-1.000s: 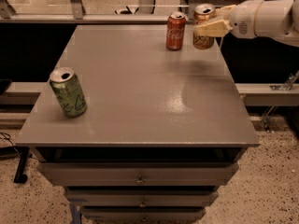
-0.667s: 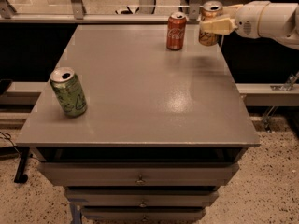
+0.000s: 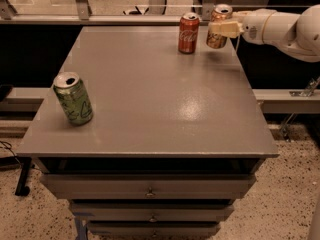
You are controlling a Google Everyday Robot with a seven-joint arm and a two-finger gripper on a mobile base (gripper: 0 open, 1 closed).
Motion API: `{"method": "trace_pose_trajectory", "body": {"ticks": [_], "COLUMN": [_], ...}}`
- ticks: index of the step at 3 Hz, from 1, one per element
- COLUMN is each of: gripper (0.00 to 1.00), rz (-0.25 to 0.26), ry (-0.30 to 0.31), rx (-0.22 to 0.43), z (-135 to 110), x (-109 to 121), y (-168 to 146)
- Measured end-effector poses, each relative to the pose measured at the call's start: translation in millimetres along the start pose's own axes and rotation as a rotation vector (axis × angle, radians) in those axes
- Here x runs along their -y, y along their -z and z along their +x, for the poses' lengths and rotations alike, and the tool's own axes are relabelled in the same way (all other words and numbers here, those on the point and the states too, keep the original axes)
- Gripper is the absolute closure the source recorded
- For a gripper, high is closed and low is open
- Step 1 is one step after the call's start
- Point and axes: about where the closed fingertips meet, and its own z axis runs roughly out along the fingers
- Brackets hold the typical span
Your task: Move orange can near coke can
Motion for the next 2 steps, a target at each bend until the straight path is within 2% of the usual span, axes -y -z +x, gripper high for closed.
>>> {"method": "trace_pose_trajectory", "body": {"ticks": [1, 2], "gripper": [1.00, 0.82], "rz": [0.002, -0.027], "ry": [-0.048, -0.076], "rx": [-0.014, -0.023], "z": [18, 26], "x": [1, -3], "y": [-8, -19]}}
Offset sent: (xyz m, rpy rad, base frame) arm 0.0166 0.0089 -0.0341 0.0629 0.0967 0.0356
